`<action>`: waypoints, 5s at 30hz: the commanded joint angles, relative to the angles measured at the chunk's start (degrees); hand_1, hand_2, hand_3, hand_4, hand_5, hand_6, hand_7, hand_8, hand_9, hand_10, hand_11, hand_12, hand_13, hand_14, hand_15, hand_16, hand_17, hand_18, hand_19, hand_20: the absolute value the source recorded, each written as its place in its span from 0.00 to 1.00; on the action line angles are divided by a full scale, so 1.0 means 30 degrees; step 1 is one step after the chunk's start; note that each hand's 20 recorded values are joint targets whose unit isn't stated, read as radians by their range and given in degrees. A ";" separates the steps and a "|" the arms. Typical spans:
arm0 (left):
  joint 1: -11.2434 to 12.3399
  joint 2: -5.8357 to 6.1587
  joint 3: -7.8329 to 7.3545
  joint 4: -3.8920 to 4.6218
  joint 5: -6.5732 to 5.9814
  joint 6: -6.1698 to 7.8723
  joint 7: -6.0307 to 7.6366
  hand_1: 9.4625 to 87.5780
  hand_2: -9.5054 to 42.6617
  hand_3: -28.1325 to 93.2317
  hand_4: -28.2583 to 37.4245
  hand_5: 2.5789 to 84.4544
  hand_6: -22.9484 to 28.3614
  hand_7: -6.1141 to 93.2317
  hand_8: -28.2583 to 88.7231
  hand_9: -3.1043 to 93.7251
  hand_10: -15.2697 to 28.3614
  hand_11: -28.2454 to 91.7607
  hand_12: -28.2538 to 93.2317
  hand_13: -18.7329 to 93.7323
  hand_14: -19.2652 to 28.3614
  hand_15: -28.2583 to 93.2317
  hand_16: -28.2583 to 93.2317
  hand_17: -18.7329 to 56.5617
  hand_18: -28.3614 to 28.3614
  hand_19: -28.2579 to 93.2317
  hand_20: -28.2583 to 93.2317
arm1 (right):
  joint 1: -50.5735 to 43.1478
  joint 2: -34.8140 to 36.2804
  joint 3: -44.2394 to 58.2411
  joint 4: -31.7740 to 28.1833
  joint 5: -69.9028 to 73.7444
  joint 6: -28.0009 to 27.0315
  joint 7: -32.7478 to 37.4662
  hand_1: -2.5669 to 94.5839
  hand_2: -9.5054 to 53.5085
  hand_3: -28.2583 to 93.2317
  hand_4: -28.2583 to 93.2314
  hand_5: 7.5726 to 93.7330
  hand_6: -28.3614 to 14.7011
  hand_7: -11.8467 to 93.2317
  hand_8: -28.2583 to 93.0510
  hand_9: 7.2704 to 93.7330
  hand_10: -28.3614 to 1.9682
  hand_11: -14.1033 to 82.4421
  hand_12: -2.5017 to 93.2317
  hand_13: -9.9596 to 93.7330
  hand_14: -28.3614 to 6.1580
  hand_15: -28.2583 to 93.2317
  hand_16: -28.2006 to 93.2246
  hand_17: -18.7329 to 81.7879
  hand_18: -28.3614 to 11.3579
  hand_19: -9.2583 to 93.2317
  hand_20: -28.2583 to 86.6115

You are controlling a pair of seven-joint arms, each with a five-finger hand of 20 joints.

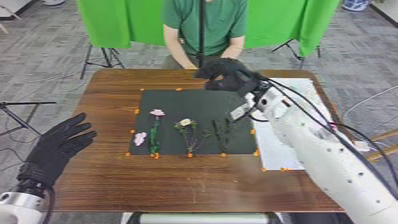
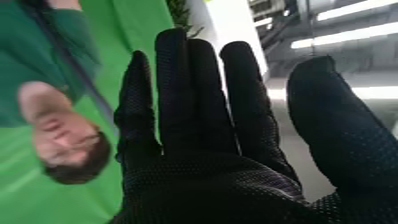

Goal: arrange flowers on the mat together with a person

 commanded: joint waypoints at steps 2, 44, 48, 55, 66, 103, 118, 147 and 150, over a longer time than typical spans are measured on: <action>0.0386 -0.0278 -0.0089 0.0130 0.0005 -0.0211 -0.0171 0.27 0.14 0.80 0.09 0.38 0.55 0.25 0.16 0.34 0.64 0.42 0.38 0.40 0.73 0.53 0.23 0.18 0.89 0.64 0.30 | -0.6216 0.1873 0.5698 -0.1839 0.5364 -0.1272 0.1165 0.25 0.29 0.94 0.05 0.46 0.60 0.34 0.14 0.46 0.49 0.35 0.29 0.48 0.54 0.49 0.44 0.34 0.26 0.50 0.50; 0.0601 -0.1065 -0.0215 -0.0039 -0.0010 0.0022 0.0058 0.27 0.14 0.80 0.09 0.38 0.55 0.25 0.16 0.34 0.64 0.42 0.39 0.40 0.73 0.53 0.23 0.18 0.89 0.64 0.30 | -1.6816 -0.3642 1.4563 -0.5712 1.5031 -0.1529 0.3677 0.23 0.21 0.93 0.05 0.42 0.54 0.24 0.17 0.43 0.45 0.26 0.28 0.46 0.48 0.39 0.49 0.33 0.22 0.49 0.49; 0.0514 -0.1015 -0.0192 0.0012 -0.0009 -0.0055 -0.0032 0.27 0.14 0.80 0.09 0.38 0.55 0.25 0.16 0.34 0.64 0.42 0.39 0.40 0.73 0.53 0.23 0.18 0.89 0.64 0.30 | -1.7391 -0.3956 1.4943 -0.5956 1.5001 -0.1054 0.3630 0.23 0.21 0.93 0.05 0.42 0.54 0.24 0.17 0.43 0.45 0.27 0.28 0.46 0.48 0.39 0.49 0.33 0.22 0.50 0.49; 0.0564 -0.0935 -0.0250 0.0053 -0.0006 -0.0113 -0.0051 0.27 0.14 0.80 0.09 0.38 0.55 0.25 0.16 0.34 0.64 0.42 0.38 0.40 0.74 0.53 0.23 0.18 0.89 0.64 0.30 | -1.7655 -0.4105 1.5393 -0.5943 1.5004 -0.1249 0.3631 0.23 0.20 0.93 0.05 0.43 0.54 0.24 0.17 0.44 0.45 0.27 0.28 0.46 0.48 0.40 0.49 0.33 0.22 0.50 0.49; 0.0451 -0.0794 -0.0171 0.0147 -0.0014 -0.0194 -0.0050 0.27 0.14 0.80 0.09 0.38 0.55 0.25 0.16 0.34 0.64 0.42 0.39 0.40 0.73 0.53 0.23 0.18 0.89 0.64 0.30 | -1.7651 -0.4079 1.5253 -0.5866 1.4961 -0.1409 0.3686 0.24 0.20 0.93 0.05 0.43 0.54 0.25 0.17 0.44 0.45 0.27 0.28 0.46 0.48 0.40 0.49 0.33 0.22 0.50 0.49; 0.0458 -0.0741 -0.0342 0.0061 -0.0030 -0.0133 -0.0046 0.27 0.14 0.80 0.09 0.38 0.55 0.25 0.16 0.34 0.64 0.42 0.38 0.40 0.74 0.53 0.23 0.18 0.89 0.64 0.30 | -1.7255 -0.3817 1.5314 -0.5860 1.4880 -0.1196 0.3740 0.24 0.20 0.93 0.05 0.43 0.54 0.25 0.17 0.44 0.45 0.27 0.28 0.47 0.48 0.41 0.48 0.33 0.22 0.50 0.49; 0.0452 -0.0772 -0.0373 0.0059 -0.0046 -0.0079 0.0009 0.27 0.14 0.80 0.09 0.38 0.55 0.25 0.16 0.34 0.64 0.42 0.38 0.40 0.73 0.53 0.23 0.18 0.89 0.64 0.30 | -1.6993 -0.3653 1.5172 -0.5786 1.4831 -0.1168 0.3749 0.24 0.20 0.93 0.05 0.43 0.54 0.25 0.17 0.44 0.45 0.27 0.28 0.47 0.48 0.41 0.48 0.33 0.22 0.50 0.49; 0.0558 -0.0461 -0.0447 0.0010 -0.0039 -0.0011 -0.0009 0.27 0.14 0.80 0.09 0.38 0.55 0.25 0.16 0.34 0.64 0.42 0.38 0.40 0.74 0.53 0.23 0.18 0.89 0.64 0.30 | -0.9252 0.3960 0.8423 0.0914 -0.6557 0.7705 0.2459 0.31 0.00 0.91 0.00 0.47 0.63 0.38 0.12 0.51 0.56 0.38 0.28 0.52 0.59 0.52 0.44 0.38 0.29 0.55 0.52; 0.0601 -0.0452 -0.0402 -0.0002 -0.0040 -0.0032 -0.0007 0.27 0.14 0.80 0.09 0.38 0.55 0.25 0.16 0.34 0.64 0.42 0.39 0.40 0.73 0.53 0.23 0.18 0.89 0.64 0.30 | -0.8378 0.4432 0.7410 0.1860 -0.7194 0.7844 0.3129 0.29 0.00 0.92 0.00 0.45 0.63 0.39 0.12 0.47 0.56 0.38 0.28 0.46 0.60 0.50 0.44 0.36 0.30 0.54 0.52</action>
